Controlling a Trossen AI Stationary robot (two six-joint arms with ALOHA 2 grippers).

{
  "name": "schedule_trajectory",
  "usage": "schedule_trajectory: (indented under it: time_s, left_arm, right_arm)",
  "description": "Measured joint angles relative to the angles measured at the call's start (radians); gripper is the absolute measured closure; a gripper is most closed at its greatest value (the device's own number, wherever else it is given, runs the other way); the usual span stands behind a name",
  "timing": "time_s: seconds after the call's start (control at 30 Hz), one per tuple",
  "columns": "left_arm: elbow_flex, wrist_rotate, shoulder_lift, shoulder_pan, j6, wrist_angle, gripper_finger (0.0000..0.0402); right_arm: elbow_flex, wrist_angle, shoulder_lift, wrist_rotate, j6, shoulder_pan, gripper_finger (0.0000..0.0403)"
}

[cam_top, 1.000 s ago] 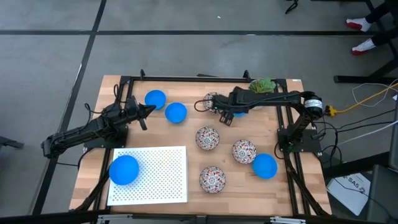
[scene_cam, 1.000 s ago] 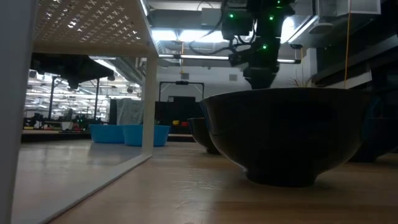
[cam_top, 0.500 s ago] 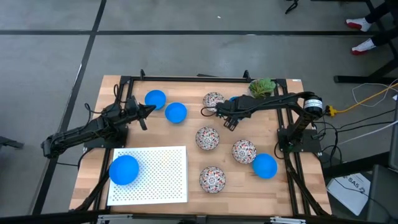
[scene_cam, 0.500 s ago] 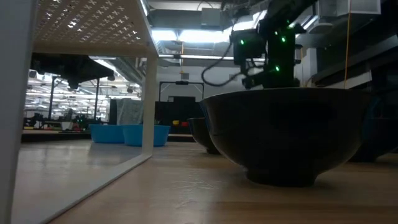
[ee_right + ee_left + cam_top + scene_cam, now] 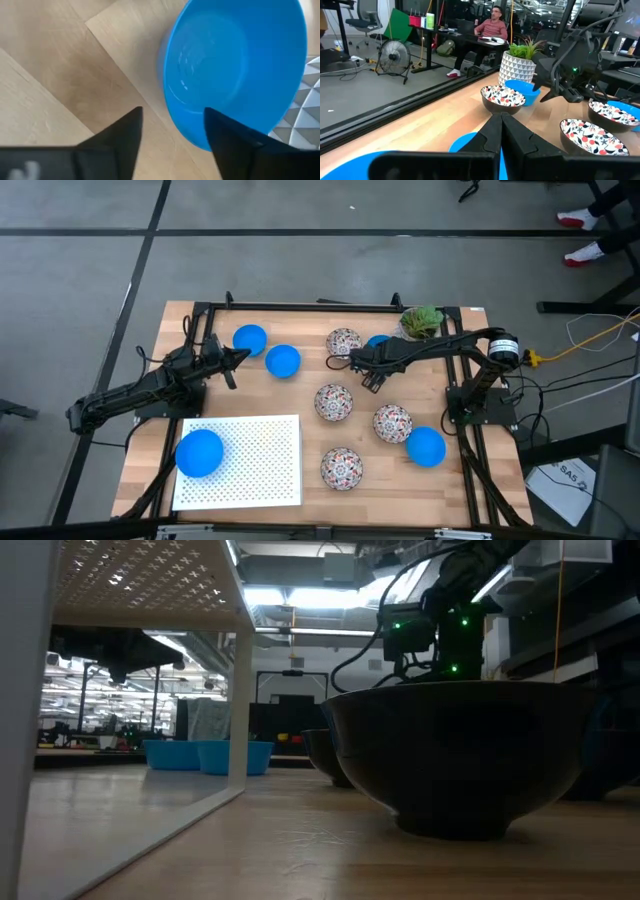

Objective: Pick & Place Mini bowls
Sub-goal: Put the blue bowl on the shelf

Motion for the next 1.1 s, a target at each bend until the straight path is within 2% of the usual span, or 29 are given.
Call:
schedule_trajectory:
  time_s: [0.3, 0.37, 0.67, 0.97, 1.1]
  left_arm:
    - [0.0, 0.0, 0.0, 0.0, 0.0, 0.0, 0.04]
    - [0.0, 0.0, 0.0, 0.0, 0.0, 0.0, 0.04]
    - [0.0, 0.0, 0.0, 0.0, 0.0, 0.0, 0.04]
    - [0.0, 0.0, 0.0, 0.0, 0.0, 0.003, 0.04]
    - [0.0, 0.0, 0.0, 0.0, 0.0, 0.005, 0.04]
  right_arm:
    - [0.0, 0.002, 0.0, -0.028, -0.02, 0.0, 0.0368]
    - [0.001, 0.004, 0.0, -0.045, -0.038, 0.001, 0.0391]
    - [0.097, -0.156, -0.004, -0.056, -0.035, 0.041, 0.0396]
    - [0.341, -0.32, -0.006, -0.011, -0.019, 0.111, 0.0397]
    - [0.479, -0.36, -0.006, 0.04, -0.033, 0.157, 0.0396]
